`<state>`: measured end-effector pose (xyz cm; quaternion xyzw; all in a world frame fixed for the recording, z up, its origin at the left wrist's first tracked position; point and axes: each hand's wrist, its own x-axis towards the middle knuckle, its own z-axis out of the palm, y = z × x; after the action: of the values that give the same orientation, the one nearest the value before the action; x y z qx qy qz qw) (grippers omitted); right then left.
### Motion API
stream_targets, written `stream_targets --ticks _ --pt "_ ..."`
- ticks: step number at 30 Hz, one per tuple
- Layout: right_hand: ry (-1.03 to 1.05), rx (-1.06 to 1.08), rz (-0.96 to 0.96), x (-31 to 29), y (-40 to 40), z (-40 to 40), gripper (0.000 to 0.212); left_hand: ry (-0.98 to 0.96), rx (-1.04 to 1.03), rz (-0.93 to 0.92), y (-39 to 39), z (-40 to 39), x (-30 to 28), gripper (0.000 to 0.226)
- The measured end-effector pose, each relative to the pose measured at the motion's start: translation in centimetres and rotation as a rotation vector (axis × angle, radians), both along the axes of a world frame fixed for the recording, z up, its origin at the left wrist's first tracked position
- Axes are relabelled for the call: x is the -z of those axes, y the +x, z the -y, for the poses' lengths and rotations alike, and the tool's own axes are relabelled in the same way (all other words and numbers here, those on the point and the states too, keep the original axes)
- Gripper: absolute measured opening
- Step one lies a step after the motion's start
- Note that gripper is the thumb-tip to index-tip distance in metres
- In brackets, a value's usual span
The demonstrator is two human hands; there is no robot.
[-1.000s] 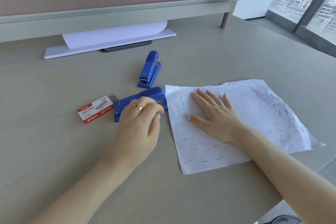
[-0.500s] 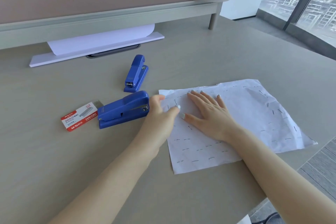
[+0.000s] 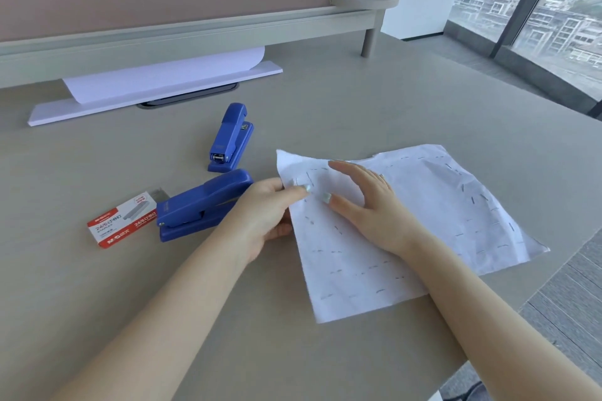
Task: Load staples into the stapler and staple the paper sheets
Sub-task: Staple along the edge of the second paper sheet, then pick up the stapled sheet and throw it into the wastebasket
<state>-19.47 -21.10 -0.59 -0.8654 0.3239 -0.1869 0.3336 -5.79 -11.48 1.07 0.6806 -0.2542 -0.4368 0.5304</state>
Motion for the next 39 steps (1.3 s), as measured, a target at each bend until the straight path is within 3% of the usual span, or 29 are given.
stream_targets --ticks 3,10,13,16,19,21,23,27,29,32,35,39 --pt "-0.072 -0.005 0.082 0.0 -0.2 -0.6 0.049 -0.110 -0.081 0.154 0.0 0.2 0.4 0.016" --pt "-0.333 -0.134 -0.047 0.4 0.0 -3.9 0.081 -0.365 0.017 -0.196 0.4 0.3 -0.3 0.030" --pt "-0.079 -0.071 0.058 -0.2 0.8 -5.1 0.082 -0.348 0.157 -0.375 -0.3 0.1 -0.8 0.040" --pt "0.302 -0.001 0.299 -1.7 1.3 -5.7 0.036 -0.403 0.393 -0.542 -0.9 -0.7 -1.6 0.065" --pt "0.673 0.096 0.403 -2.7 0.9 -5.0 0.026 -0.320 0.355 -0.364 -2.4 0.0 -1.8 0.073" --pt "0.853 0.189 0.490 -2.9 0.3 -4.0 0.023 -0.302 0.249 -0.171 -2.8 0.2 -1.9 0.057" --pt "0.943 0.235 0.540 -3.1 -0.9 -3.0 0.024 -0.254 0.303 0.124 -2.6 0.2 -2.1 0.039" --pt "1.040 0.020 0.454 -3.5 -3.7 -2.1 0.022 -0.271 0.034 0.460 -0.1 -1.3 -2.9 0.012" --pt "1.052 -0.086 0.388 -3.7 -4.6 -2.0 0.024 -0.264 0.031 0.584 0.6 -1.3 -3.5 0.028" --pt "1.052 -0.166 0.327 -3.7 -5.1 -2.1 0.023 -0.202 0.101 0.611 1.1 -1.3 -4.0 0.044" --pt "1.032 -0.217 0.295 -3.7 -5.0 -2.4 0.017 -0.077 0.234 0.479 1.9 -1.6 -4.3 0.043" --pt "1.021 -0.208 0.282 -3.6 -5.2 -2.5 0.015 -0.081 0.289 0.432 3.2 -2.2 -4.4 0.035"
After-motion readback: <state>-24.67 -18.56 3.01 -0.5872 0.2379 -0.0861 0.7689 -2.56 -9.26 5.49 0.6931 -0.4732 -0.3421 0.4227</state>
